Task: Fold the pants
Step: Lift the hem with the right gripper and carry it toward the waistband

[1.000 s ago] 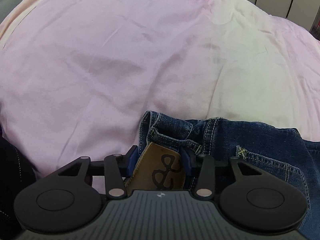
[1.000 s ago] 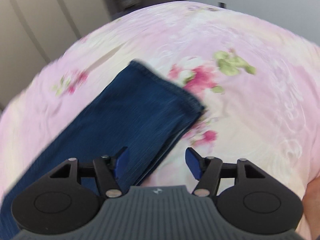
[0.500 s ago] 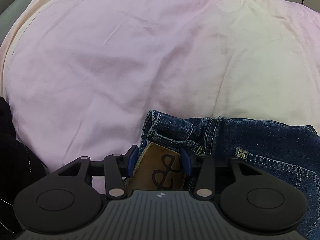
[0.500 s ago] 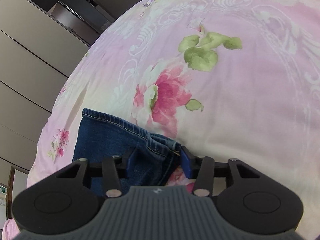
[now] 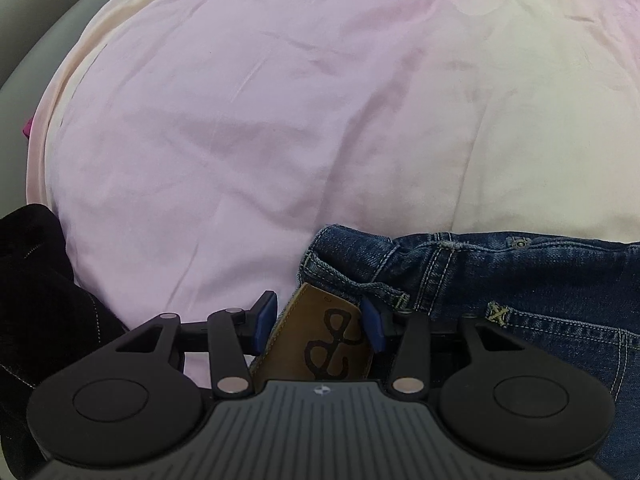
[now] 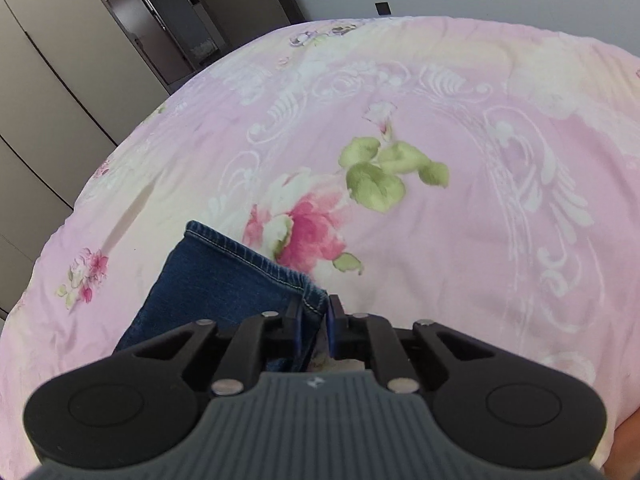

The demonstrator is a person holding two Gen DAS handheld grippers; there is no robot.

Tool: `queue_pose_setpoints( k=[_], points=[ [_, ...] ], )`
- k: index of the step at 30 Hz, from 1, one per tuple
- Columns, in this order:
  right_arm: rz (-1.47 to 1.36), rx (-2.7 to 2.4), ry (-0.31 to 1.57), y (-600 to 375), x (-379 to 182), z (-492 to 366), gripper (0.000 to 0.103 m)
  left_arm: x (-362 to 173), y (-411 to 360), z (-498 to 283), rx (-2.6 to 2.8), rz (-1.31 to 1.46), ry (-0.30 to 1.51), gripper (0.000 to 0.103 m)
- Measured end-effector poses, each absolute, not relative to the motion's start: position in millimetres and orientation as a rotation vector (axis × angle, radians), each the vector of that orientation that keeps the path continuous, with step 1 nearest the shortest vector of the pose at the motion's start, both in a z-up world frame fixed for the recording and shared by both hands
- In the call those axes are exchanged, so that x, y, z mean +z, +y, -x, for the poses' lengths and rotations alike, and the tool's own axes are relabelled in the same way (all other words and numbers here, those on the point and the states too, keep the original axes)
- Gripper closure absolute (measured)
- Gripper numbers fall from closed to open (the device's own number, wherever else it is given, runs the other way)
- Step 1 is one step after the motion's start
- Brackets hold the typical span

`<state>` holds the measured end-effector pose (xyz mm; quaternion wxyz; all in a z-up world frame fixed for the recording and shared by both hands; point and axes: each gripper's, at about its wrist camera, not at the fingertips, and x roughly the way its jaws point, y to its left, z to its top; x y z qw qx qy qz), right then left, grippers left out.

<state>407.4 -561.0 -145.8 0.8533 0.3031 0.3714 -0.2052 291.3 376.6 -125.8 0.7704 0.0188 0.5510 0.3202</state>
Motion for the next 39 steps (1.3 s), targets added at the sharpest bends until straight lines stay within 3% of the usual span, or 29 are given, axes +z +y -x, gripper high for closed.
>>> queue_pose_setpoints(
  k=[6,15,25,32,39],
  points=[
    [-0.654,-0.391,0.736,-561,-131,-398,0.096,-86,363,-282,0.677,-0.119,1.121,0.046],
    [-0.558,-0.142,0.585,-504,-14,-392,0.096,-11,262,-258,0.307,-0.153,0.896,0.046],
    [-0.318,0.220,0.558,-341,74,-357,0.096,-7,175,-226,-0.047,-0.068,0.833,0.046],
    [-0.182,0.426,0.639,-193,52,-320,0.096,-38,187,-198,-0.103,0.258,0.879,0.052],
    [0.075,0.599,0.797,-71,-37,-245,0.096,-88,187,-168,-0.116,0.564,0.895,0.054]
  ],
)
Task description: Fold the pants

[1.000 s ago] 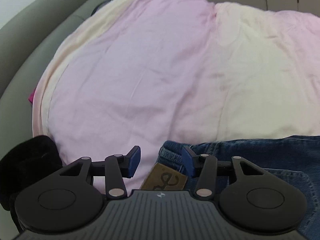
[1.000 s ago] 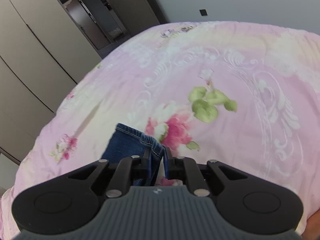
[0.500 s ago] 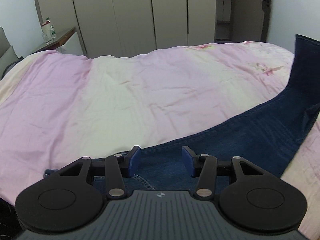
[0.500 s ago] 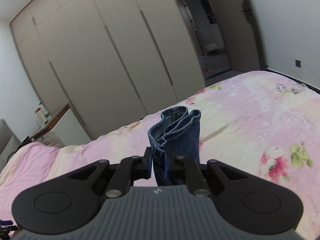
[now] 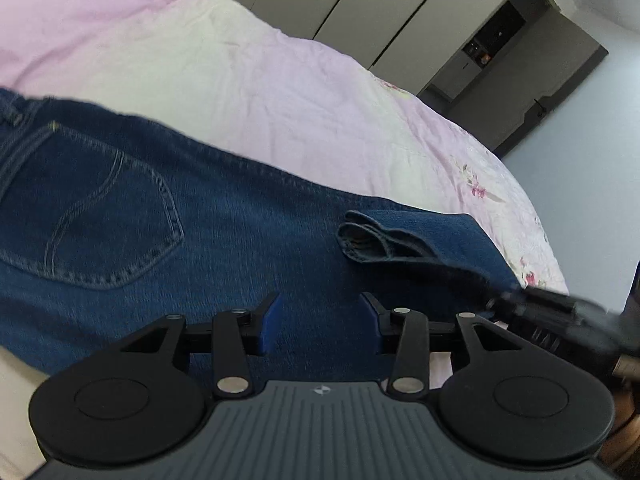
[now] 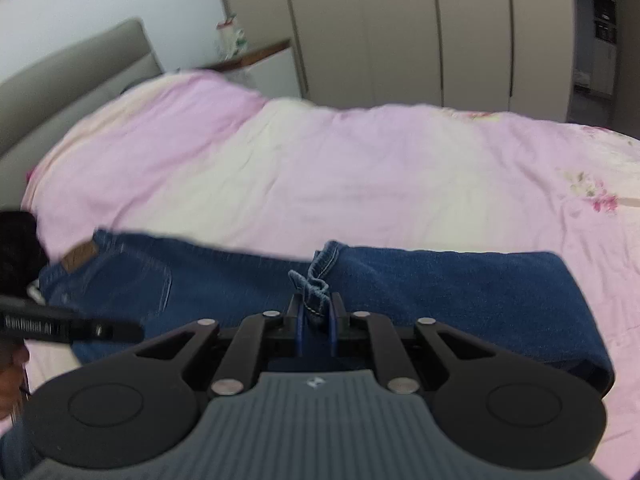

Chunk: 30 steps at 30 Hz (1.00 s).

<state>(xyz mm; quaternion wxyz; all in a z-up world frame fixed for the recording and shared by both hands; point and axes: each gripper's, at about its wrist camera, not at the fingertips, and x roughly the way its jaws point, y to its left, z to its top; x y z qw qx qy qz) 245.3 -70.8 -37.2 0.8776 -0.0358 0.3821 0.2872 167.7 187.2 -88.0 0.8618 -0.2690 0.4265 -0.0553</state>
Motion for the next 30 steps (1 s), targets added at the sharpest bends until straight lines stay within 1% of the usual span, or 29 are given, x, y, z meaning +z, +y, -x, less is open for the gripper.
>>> queue_pose_setpoints(
  k=[5,7,9,10,11,13,14,18,20,21,26,27,28,30],
  points=[
    [0.396,0.617,0.834,-39,-96,-182,0.095,-115,180,-159,-0.105,0.634,0.910,0.054],
    [0.469,0.614,0.835,-37,-113,-170,0.094,-121,177,-161,-0.108,0.646,0.920,0.054],
    [0.479,0.621,0.844,-42,-122,-167,0.088,-121,174,-159,-0.116,0.641,0.908,0.054],
    [0.471,0.634,0.847,-43,-121,-166,0.082,-119,171,-157,-0.114,0.635,0.901,0.054],
    [0.450,0.643,0.850,-43,-118,-166,0.073,-118,172,-157,-0.105,0.632,0.897,0.054],
    [0.392,0.662,0.845,-50,-105,-165,0.063,-117,174,-155,-0.089,0.642,0.890,0.054],
    [0.372,0.667,0.830,-50,-98,-167,0.063,-116,174,-156,-0.079,0.648,0.892,0.054],
    [0.346,0.639,0.797,-42,-86,-191,0.064,-114,172,-162,-0.032,0.631,0.905,0.054],
    [0.333,0.619,0.827,-34,-90,-213,0.072,-113,172,-162,-0.022,0.625,0.906,0.054],
    [0.330,0.614,0.852,-26,-94,-231,0.072,-114,172,-163,-0.019,0.628,0.910,0.054],
    [0.331,0.622,0.980,-10,-112,-268,0.073,-118,170,-170,-0.019,0.625,0.935,0.054],
    [0.352,0.612,0.995,-7,-115,-271,0.075,-119,168,-172,-0.024,0.626,0.939,0.054],
    [0.364,0.599,1.002,-5,-118,-273,0.082,-119,168,-172,-0.029,0.627,0.942,0.054],
    [0.326,0.606,1.033,-8,-122,-281,0.092,-121,165,-173,-0.041,0.627,0.948,0.054]
  ],
)
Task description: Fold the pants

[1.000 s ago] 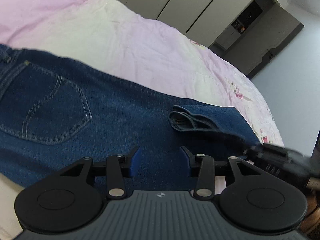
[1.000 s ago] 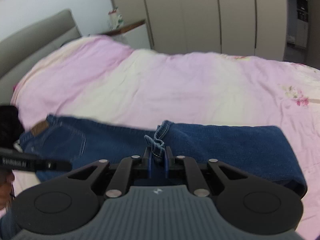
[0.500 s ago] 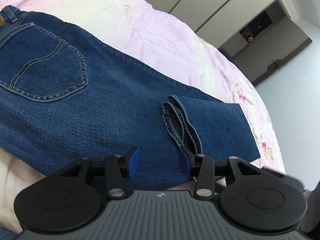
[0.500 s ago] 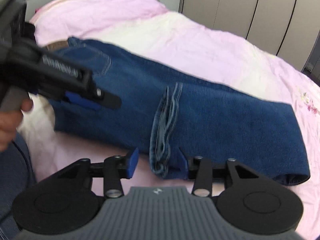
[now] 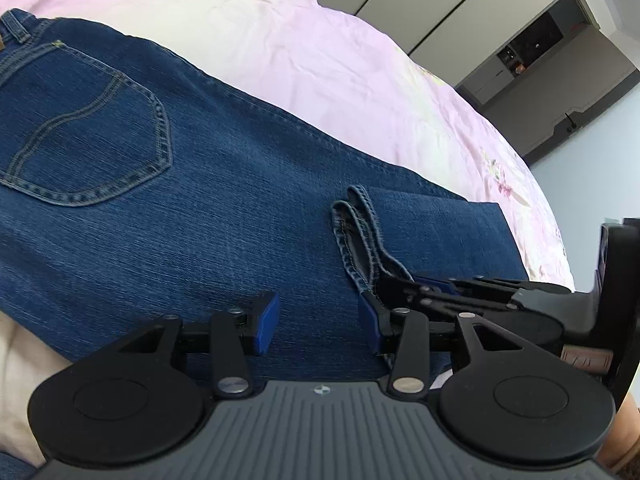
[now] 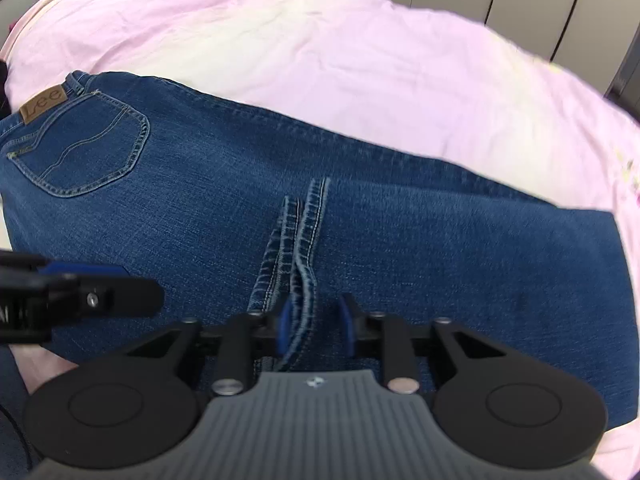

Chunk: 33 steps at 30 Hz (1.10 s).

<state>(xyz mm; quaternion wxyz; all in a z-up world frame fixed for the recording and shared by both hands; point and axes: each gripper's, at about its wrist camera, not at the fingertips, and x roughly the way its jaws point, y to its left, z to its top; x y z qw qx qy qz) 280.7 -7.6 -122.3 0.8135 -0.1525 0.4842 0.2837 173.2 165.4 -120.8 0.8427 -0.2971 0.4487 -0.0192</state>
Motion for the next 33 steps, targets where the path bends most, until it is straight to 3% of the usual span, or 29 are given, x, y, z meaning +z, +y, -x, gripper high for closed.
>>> queue_pose_setpoints(
  k=[2,9,15,18,22,25,33],
  points=[
    [0.256,0.615,1.066,-16,-125,-288,0.100,-121,163,-173,-0.054,0.630,0.947,0.054],
    [-0.047,0.683,1.118,-62,-112,-294,0.103,-120,161,-173,-0.093,0.688,0.930,0.054],
    [-0.006,0.713,1.101,-54,-99,-280,0.103,-119,164,-174,-0.095,0.740,0.924,0.052],
    [0.046,0.697,1.119,-44,-110,-273,0.102,-120,165,-174,-0.087,0.746,0.932,0.046],
    [0.078,0.687,1.123,-42,-124,-267,0.095,-120,165,-176,-0.075,0.749,0.945,0.039],
    [0.048,0.708,1.119,-44,-120,-265,0.081,-119,164,-180,-0.080,0.760,0.940,0.032],
    [0.054,0.630,0.984,-78,-87,-258,0.080,-122,158,-194,-0.127,0.814,0.943,0.023]
  ],
)
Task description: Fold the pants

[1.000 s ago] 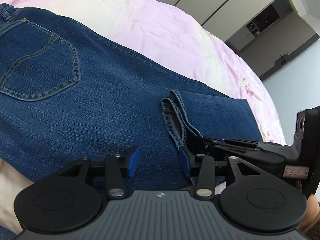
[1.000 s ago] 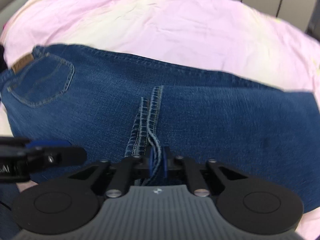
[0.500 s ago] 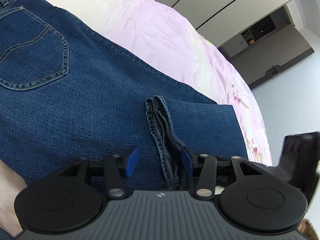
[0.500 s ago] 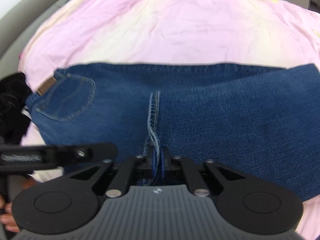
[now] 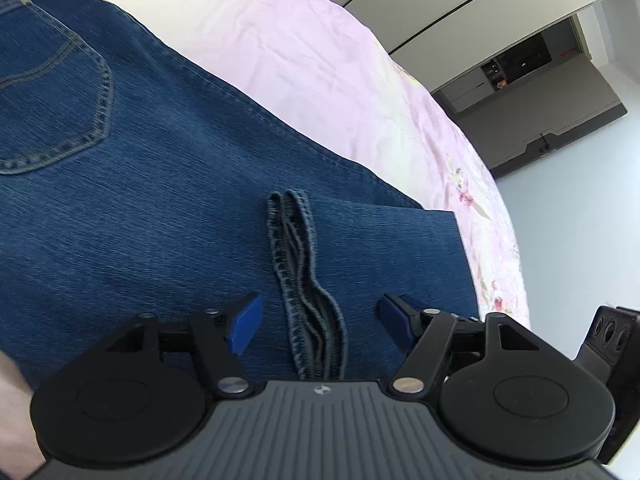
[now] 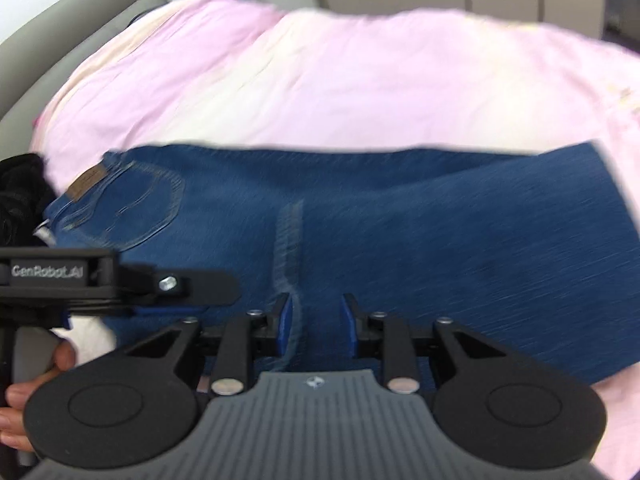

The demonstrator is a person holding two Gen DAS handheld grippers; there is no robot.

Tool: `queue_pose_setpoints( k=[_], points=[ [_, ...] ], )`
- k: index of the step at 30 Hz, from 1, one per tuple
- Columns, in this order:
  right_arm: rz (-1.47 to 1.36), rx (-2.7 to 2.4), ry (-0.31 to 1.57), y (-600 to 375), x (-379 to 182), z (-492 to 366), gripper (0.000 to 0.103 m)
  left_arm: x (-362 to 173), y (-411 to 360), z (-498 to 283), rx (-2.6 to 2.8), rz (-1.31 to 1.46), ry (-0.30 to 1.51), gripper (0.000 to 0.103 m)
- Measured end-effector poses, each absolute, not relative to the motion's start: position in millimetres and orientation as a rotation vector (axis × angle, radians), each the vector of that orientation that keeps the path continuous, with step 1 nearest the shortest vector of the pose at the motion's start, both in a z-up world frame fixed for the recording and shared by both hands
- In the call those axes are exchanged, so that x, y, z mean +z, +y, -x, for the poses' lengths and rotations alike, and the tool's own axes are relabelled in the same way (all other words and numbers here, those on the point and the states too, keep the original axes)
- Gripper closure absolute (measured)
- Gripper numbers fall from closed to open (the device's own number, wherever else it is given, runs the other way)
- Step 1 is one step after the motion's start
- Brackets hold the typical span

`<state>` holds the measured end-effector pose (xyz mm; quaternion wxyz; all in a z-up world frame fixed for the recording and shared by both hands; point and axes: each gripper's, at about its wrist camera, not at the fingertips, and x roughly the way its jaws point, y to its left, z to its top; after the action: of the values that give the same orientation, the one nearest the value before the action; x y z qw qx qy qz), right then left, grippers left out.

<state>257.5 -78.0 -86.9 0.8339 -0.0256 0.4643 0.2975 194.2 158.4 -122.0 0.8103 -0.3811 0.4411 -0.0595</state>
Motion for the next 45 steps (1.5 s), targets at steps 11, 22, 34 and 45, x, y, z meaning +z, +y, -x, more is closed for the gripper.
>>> queue_pose_setpoints(
  k=[11,22,34,45],
  points=[
    [0.177,0.661,0.975,-88,-107,-265,0.092,-148,162,-207,-0.147,0.885,0.954,0.020],
    [0.172,0.717,0.979,-86,-131,-262,0.092,-157,122,-223,-0.125,0.643,0.962,0.036],
    [0.113,0.682,0.982,-94,-121,-259,0.092,-116,88,-201,-0.081,0.523,0.831,0.093],
    [0.130,0.628,0.881,-121,-60,-227,0.086,-8,77,-169,-0.086,0.339,0.703,0.095]
  ],
)
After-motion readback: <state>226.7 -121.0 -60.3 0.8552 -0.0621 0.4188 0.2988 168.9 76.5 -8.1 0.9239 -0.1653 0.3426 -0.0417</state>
